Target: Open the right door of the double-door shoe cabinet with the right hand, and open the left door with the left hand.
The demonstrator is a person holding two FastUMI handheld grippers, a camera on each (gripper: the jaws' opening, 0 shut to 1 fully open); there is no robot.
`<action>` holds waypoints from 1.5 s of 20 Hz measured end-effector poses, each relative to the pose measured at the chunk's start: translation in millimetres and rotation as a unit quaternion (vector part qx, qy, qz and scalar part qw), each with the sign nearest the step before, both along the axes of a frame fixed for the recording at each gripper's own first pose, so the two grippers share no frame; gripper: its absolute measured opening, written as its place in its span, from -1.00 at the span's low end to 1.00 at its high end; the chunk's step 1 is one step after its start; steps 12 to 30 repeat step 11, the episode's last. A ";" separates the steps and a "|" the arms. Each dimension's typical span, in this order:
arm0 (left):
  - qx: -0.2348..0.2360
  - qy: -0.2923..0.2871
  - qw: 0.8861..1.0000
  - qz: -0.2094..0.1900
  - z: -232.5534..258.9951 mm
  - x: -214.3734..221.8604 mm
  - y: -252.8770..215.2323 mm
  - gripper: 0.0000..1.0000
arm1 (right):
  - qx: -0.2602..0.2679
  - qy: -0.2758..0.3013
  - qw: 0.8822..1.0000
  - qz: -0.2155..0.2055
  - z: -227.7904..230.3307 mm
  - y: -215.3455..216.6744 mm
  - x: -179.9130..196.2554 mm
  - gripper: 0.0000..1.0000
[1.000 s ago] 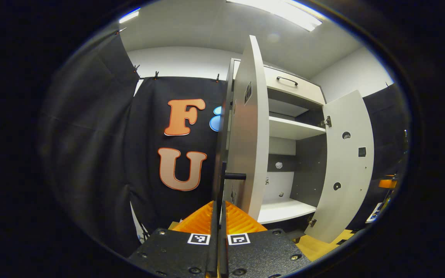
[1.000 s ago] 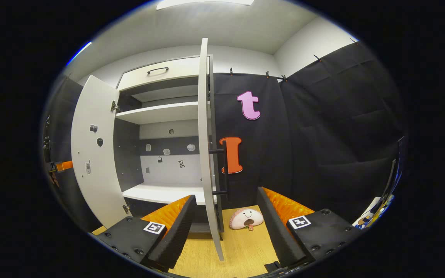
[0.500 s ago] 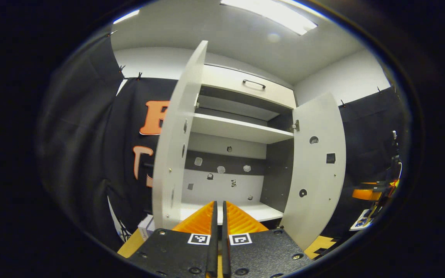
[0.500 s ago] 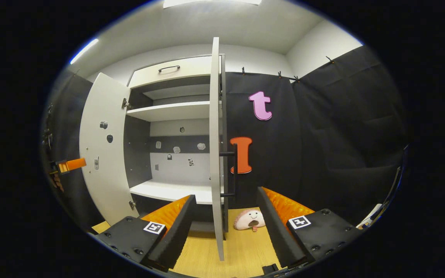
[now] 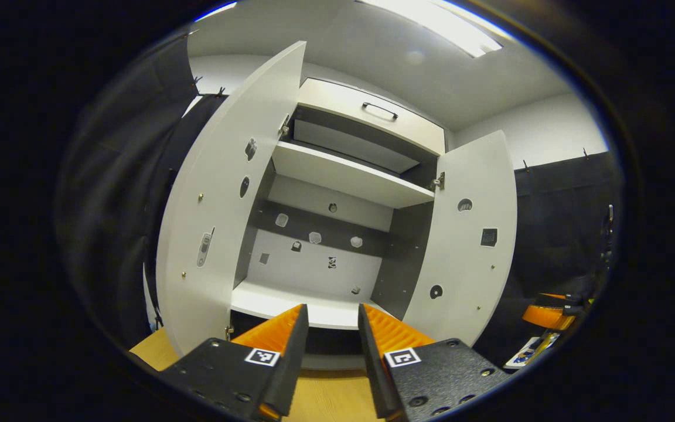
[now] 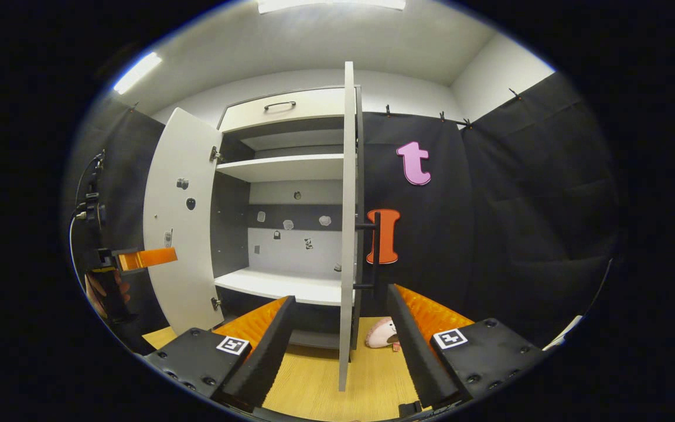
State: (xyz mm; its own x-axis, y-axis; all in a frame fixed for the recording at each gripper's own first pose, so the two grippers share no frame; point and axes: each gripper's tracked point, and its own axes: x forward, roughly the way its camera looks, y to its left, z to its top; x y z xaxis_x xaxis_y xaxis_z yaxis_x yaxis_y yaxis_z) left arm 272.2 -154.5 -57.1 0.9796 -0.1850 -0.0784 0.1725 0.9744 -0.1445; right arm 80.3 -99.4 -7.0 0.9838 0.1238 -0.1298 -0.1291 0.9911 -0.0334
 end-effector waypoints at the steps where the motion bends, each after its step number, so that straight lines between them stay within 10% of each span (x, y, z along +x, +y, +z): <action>1: 0.009 -0.008 1.000 0.008 2.2 -1.3 1.1 0.25 | -0.002 0.001 1.000 0.006 -1.1 0.7 -0.8 0.87; 3: 0.022 -0.031 0.999 0.029 9.2 -0.9 4.2 0.77 | 0.003 -0.005 1.000 0.015 1.6 3.2 -0.6 0.87; 5: 0.031 -0.038 0.998 0.047 12.0 -1.7 5.3 0.87 | 0.013 -0.013 1.000 0.022 7.1 5.0 -0.3 0.87; 30: 0.018 -0.050 0.997 0.048 20.9 -5.7 -10.2 0.89 | 0.030 -0.013 0.999 0.043 12.4 5.7 -1.0 0.97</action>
